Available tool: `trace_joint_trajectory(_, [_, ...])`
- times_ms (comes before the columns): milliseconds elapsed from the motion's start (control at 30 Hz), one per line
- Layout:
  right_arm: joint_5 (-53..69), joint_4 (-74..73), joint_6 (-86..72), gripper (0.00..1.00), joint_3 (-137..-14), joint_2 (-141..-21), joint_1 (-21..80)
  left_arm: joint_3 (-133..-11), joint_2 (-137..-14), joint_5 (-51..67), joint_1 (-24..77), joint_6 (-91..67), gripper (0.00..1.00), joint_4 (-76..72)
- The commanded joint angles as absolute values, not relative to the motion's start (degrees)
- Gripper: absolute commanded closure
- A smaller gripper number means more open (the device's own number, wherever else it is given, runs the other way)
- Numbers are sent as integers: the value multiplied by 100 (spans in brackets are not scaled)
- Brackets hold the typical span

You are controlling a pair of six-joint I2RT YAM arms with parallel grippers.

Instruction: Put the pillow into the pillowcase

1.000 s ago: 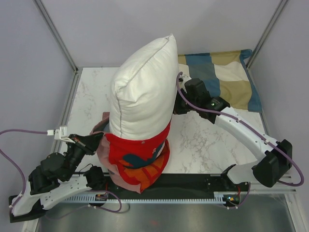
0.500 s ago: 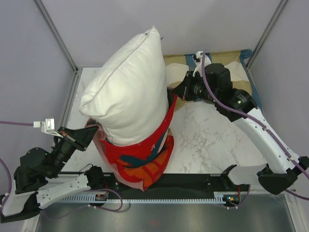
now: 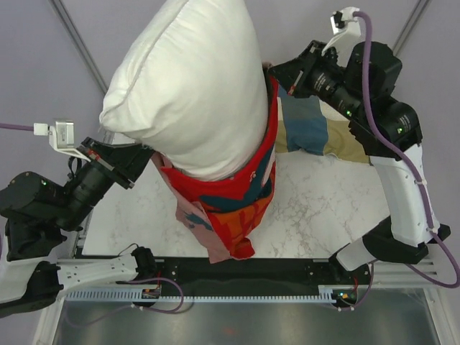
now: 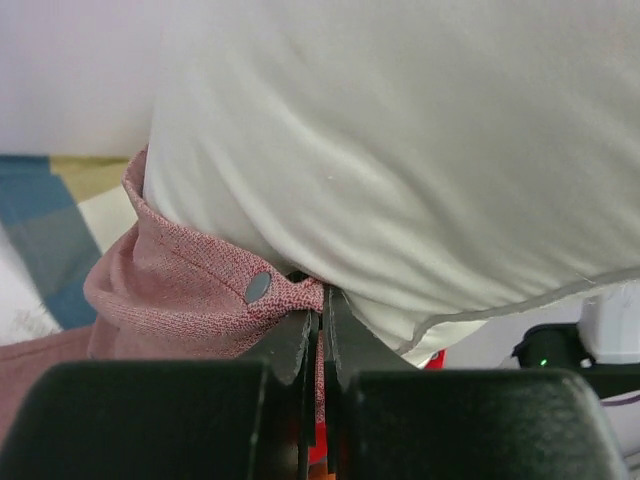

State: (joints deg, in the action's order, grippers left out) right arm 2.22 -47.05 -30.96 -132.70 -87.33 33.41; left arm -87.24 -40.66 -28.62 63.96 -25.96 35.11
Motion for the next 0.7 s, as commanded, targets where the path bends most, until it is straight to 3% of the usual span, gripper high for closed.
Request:
trace_joint_trajectory(0, [35,-3123,-3278,100,-13528,-8193,3340,-9123,-4105,-2531,6372,-2136,98,2496])
trace_joint_trajectory(133, [-421,-1463,-3331,100,-12455,-7305,3331,-8353,-3754,-2864,6372,-2223,98,2145])
trace_joint_trajectory(400, [-887,-1555,-3059,100,-13580,-7489,3340,-7655,-3365,-3060,6372,-2549,98,1609])
trace_joint_trajectory(500, [-1080,-1723,-2997,100,-12721,-7225,3331,-8584,-4057,-2648,6372,-2330,98,1643])
trace_joint_trajectory(600, [-1221,-1460,-2980,100,-11437,-6882,3331,-10418,-5214,-2209,6372,-2057,98,1976])
trace_joint_trajectory(667, [-1274,-1231,-2962,100,-10821,-6759,3331,-12759,-6198,-1900,6372,-1934,98,2477])
